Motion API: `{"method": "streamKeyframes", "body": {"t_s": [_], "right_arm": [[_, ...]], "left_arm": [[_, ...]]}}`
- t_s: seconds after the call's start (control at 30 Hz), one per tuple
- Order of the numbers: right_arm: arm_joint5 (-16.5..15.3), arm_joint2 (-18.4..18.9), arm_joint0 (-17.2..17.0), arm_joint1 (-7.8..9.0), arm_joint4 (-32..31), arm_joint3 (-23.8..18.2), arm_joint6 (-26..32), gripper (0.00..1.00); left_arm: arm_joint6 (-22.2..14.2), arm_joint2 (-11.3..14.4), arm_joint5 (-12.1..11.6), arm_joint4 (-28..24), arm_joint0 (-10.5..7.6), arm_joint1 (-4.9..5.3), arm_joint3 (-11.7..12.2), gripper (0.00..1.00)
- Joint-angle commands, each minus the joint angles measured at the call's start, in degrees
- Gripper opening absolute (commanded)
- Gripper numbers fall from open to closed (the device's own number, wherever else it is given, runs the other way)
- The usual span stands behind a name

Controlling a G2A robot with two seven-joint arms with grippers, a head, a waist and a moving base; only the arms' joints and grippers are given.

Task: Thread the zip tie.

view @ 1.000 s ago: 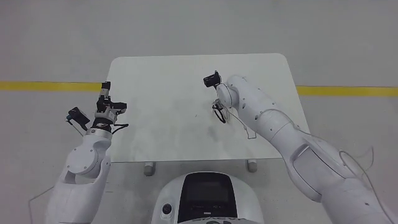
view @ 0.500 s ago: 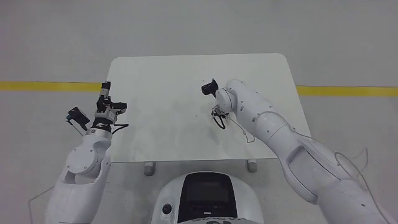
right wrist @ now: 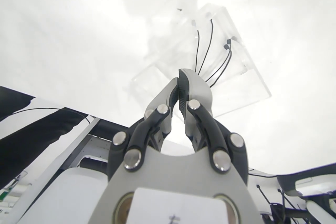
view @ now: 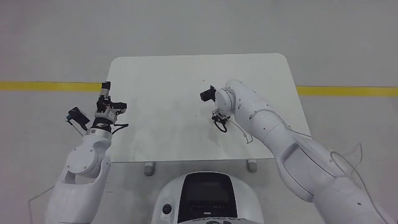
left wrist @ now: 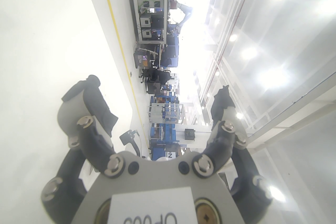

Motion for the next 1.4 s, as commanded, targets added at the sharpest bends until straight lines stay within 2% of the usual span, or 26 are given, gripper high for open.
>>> {"method": "streamKeyframes", "body": {"t_s": [0.0,0.1,0.2,0.23,0.27,0.3,0.4,0.97,1.07,1.1,1.27,1.37], "right_arm": [[-1.0,-0.1,0.0,-0.23,0.2,0.4,0.6,0.0],[-1.0,-0.3,0.1,-0.54,-0.2,0.9,0.4,0.0],[2.5,-0.1,0.1,-0.71,-1.5,0.9,-3.1,0.0],[3.2,0.0,-0.1,-0.73,-1.6,0.8,-3.8,0.17],[3.7,0.1,-0.2,-0.74,-1.9,0.7,-4.4,0.17],[4.6,0.1,-0.3,-0.75,-2.5,0.6,-5.1,0.1],[5.9,0.2,-0.7,-0.79,-3.2,0.4,-5.8,0.0],[7.2,1.4,-1.7,-1.27,-5.0,2.1,-7.9,0.0],[7.7,1.6,-1.7,-1.41,-5.4,2.5,-8.4,0.03],[7.8,1.6,-1.7,-1.48,-5.5,2.6,-8.5,0.08],[7.7,1.9,-1.7,-1.72,-5.8,2.7,-8.8,0.16],[7.5,2.1,-1.7,-1.78,-6.1,2.4,-8.6,0.16]], "left_arm": [[0.0,0.0,0.0,0.0,0.0,0.0,0.0,1.0],[0.0,0.0,0.0,0.0,0.0,0.0,0.0,1.0],[0.0,0.0,0.0,0.0,0.0,0.0,0.0,1.0],[0.0,0.0,0.0,0.0,0.0,0.0,0.0,1.0],[0.0,0.0,0.0,0.0,0.0,0.0,0.0,1.0],[0.0,0.0,0.0,0.0,0.0,0.0,0.0,1.0],[0.0,0.0,0.0,0.0,0.0,0.0,0.0,1.0],[0.0,0.0,0.0,0.0,0.0,0.0,0.0,1.0],[0.0,0.0,0.0,0.0,0.0,0.0,0.0,1.0],[0.0,0.0,0.0,0.0,0.0,0.0,0.0,1.0],[0.0,0.0,0.0,0.0,0.0,0.0,0.0,1.0],[0.0,0.0,0.0,0.0,0.0,0.0,0.0,1.0]]}}
